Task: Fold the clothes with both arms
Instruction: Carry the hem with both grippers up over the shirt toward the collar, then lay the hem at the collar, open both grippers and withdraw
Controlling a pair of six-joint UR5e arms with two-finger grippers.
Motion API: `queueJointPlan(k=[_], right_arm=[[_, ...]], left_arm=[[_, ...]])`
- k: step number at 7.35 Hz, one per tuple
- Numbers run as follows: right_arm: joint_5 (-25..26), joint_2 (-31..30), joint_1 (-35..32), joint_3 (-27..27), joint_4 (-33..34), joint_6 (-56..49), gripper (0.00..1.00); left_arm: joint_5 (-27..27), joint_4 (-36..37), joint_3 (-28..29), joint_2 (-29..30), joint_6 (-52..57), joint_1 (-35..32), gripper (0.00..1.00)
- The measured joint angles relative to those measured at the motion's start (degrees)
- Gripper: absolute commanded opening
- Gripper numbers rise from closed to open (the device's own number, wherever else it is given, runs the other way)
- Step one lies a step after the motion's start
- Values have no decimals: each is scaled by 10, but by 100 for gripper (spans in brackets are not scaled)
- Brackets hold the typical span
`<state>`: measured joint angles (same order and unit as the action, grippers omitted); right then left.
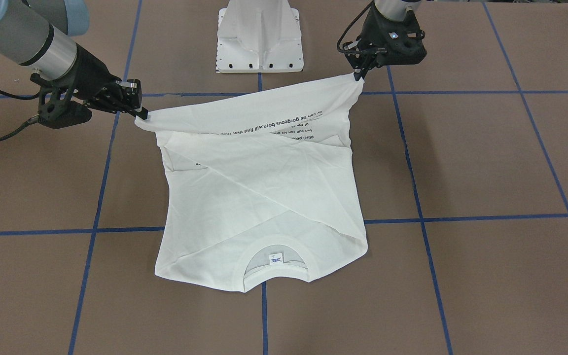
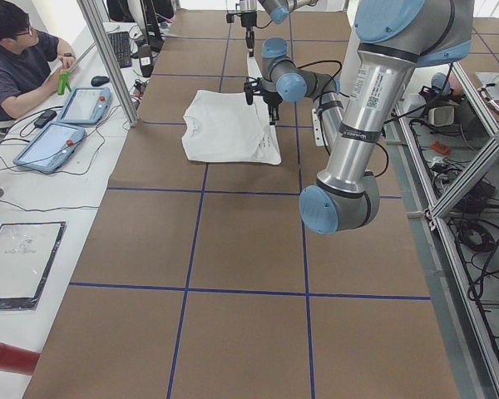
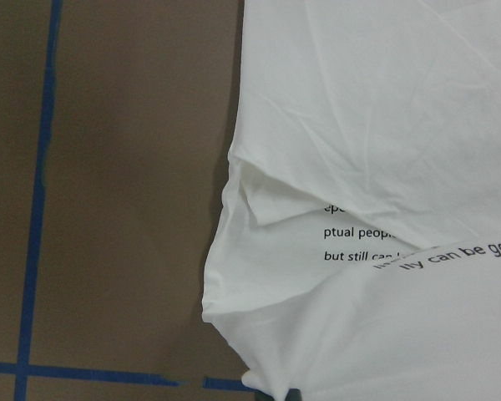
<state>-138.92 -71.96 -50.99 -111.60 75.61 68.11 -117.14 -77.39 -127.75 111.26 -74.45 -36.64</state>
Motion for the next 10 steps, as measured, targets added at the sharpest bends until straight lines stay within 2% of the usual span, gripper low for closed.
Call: queueJointPlan(k=[4,10], right_arm=[[3,67,-23,80,-1,0,0],[5,201,-54,304,-6,-53,0]], left_arm=[[-7,-69,107,45,13,-78,0],[-7,-240,315,105,13,-124,0]])
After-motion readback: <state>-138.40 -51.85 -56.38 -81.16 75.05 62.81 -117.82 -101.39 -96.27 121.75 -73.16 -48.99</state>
